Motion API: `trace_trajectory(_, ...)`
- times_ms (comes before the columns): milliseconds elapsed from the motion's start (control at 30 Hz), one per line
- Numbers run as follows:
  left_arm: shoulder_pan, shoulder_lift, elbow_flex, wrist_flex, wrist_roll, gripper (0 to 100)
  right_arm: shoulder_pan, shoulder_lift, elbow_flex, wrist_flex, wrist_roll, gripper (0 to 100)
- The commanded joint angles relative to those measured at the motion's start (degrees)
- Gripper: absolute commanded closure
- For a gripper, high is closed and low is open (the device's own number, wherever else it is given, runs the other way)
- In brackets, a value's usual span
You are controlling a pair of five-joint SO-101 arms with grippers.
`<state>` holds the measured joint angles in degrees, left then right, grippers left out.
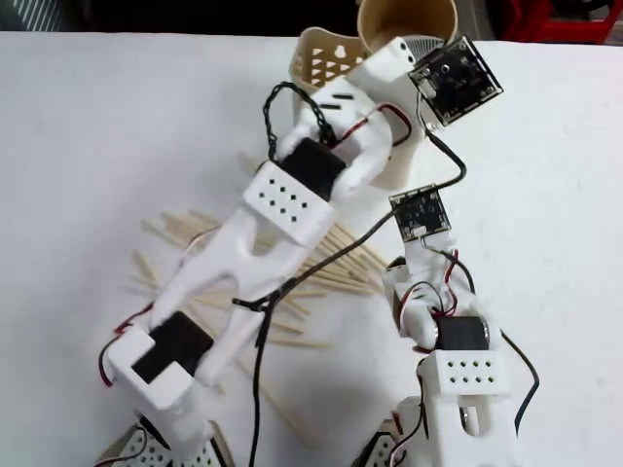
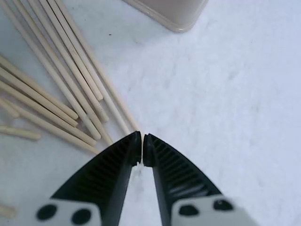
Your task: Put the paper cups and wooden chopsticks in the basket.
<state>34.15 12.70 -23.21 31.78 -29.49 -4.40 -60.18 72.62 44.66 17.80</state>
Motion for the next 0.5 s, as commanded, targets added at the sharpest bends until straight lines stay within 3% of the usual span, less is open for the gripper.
trace_trajectory(0, 0.66, -3.91, -0.53, -1.32, 5.01, 91, 0.13, -1.36, -0.44, -0.84, 0.00, 97.8)
trace_trajectory(100, 0.40, -4.62, -0.53, 0.70, 9.14, 86, 0.13, -1.36, -0.44, -0.84, 0.00, 97.8)
trace_trajectory(300, -0.22, -4.88, -0.70, 2.73, 9.14, 86, 0.13, -1.36, -0.44, -0.84, 0.00, 97.8)
trace_trajectory(467, -2.68, -6.46, -9.58, 10.29, 9.14, 89, 0.13, -1.36, -0.44, -0.84, 0.00, 97.8)
